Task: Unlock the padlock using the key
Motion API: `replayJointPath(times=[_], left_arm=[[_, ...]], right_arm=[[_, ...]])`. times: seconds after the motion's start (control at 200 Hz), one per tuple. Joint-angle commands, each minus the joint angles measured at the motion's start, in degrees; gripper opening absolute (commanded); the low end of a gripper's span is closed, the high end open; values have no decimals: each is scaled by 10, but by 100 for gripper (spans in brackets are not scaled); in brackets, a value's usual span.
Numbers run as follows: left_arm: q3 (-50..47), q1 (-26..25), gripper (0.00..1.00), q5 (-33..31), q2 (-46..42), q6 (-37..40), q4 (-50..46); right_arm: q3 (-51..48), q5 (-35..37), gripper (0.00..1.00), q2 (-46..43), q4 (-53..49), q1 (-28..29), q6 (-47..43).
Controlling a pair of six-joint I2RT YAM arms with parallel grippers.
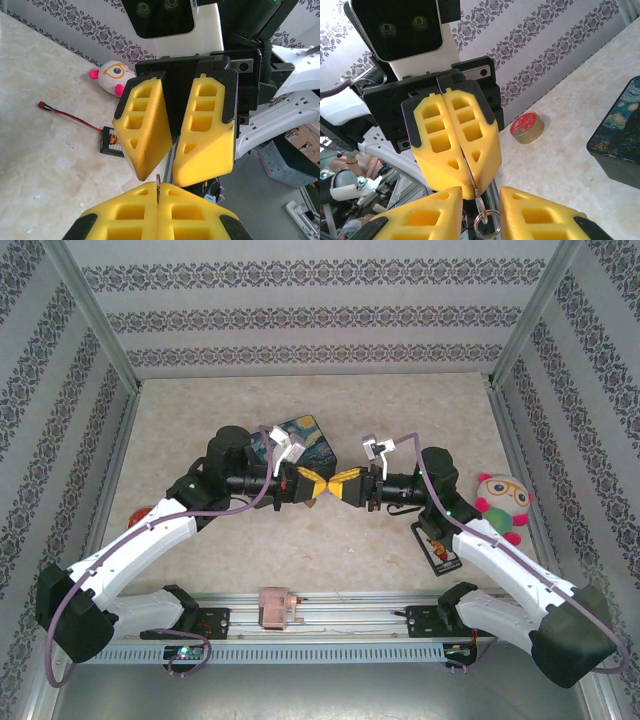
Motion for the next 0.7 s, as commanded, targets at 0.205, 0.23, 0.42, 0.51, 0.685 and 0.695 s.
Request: replayJointPath(times=[0.205, 0.23, 0.42, 0.51, 0.685, 0.695], left_arm=[[-11, -6, 0, 14, -13, -14, 51], [-12, -6, 0, 14, -12, -14, 50], [-9, -6, 7, 10, -12, -14, 47], [-9, -6, 24, -1, -17, -18, 48], [-16, -5, 44, -47, -42, -32, 58], [-17, -5, 45, -50, -44, -33, 58]], right_arm=[[-5, -21, 24, 9, 26, 8, 1], [-4, -22, 22, 10, 26, 8, 1], [-2, -23, 0, 8, 25, 6, -2], [-7, -15, 0, 4, 23, 4, -3], [-16, 6, 0, -1, 16, -5, 1], [-17, 8, 0, -1, 16, -5, 2]])
